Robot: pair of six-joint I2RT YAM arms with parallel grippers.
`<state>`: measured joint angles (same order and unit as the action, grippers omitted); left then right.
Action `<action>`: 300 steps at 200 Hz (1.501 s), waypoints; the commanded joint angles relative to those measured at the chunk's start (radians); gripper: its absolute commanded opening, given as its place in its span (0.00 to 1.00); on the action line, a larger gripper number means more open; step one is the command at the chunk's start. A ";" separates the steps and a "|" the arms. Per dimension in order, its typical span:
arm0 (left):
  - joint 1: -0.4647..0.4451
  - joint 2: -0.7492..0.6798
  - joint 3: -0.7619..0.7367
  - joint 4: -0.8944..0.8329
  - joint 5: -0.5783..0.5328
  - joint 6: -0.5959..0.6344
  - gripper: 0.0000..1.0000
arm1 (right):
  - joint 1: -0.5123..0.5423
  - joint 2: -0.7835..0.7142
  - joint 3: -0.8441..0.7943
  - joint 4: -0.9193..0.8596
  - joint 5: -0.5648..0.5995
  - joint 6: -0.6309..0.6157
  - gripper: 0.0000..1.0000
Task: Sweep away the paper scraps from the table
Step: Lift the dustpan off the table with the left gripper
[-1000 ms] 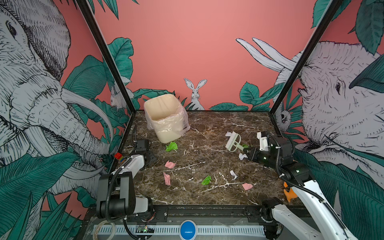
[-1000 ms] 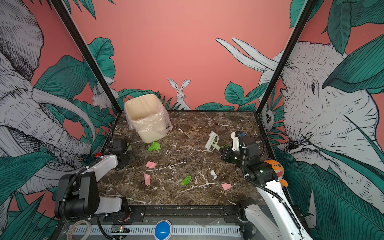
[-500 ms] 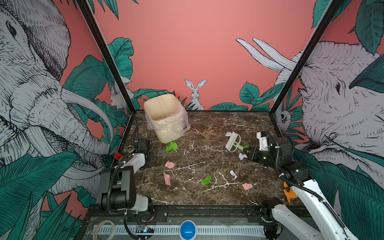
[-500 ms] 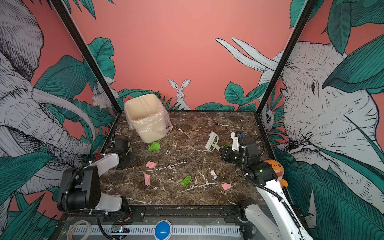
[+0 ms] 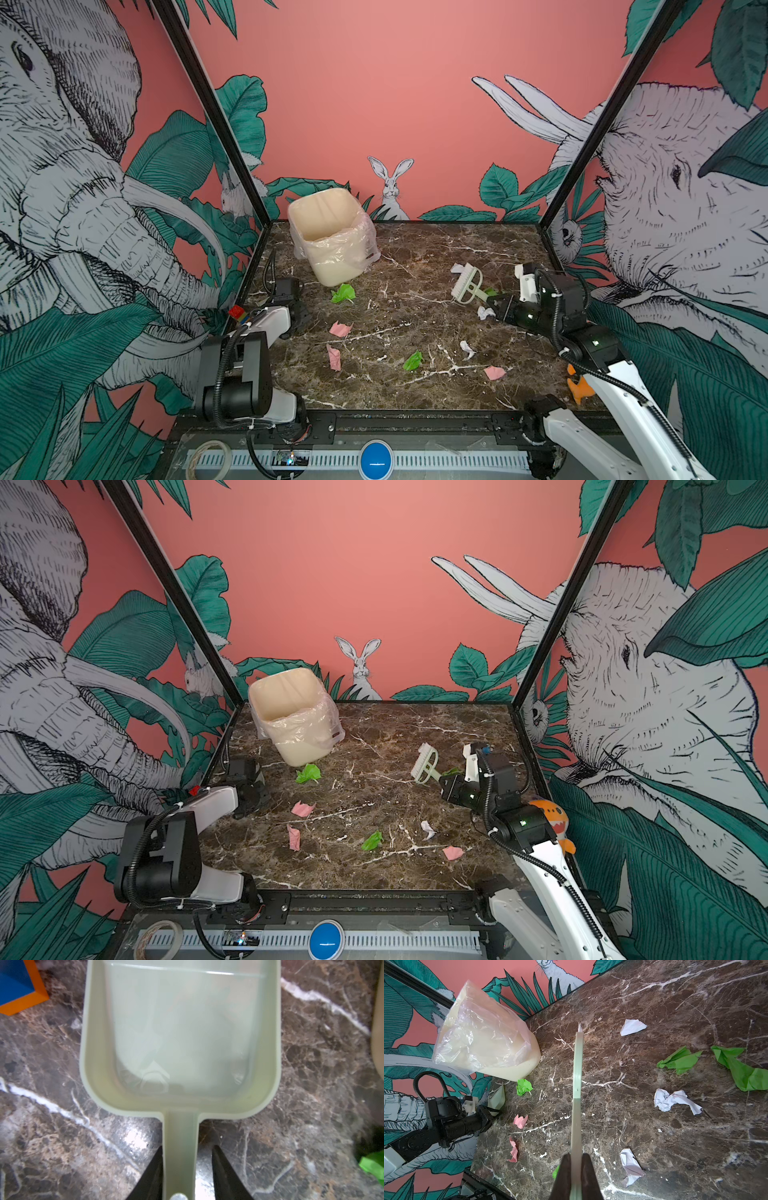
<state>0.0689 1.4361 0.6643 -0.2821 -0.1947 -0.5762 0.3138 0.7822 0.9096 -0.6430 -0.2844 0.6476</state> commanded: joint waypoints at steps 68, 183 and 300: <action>0.004 0.012 -0.001 0.014 -0.010 -0.017 0.28 | -0.004 -0.009 0.026 0.020 0.005 0.015 0.00; 0.005 -0.018 0.008 -0.024 0.002 -0.023 0.15 | -0.004 0.001 0.029 0.032 -0.001 0.013 0.00; -0.023 -0.296 0.050 -0.342 0.118 -0.002 0.13 | -0.004 0.040 0.025 0.043 -0.026 -0.009 0.00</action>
<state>0.0677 1.1954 0.6727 -0.4835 -0.1062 -0.5823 0.3138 0.8150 0.9096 -0.6403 -0.2958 0.6502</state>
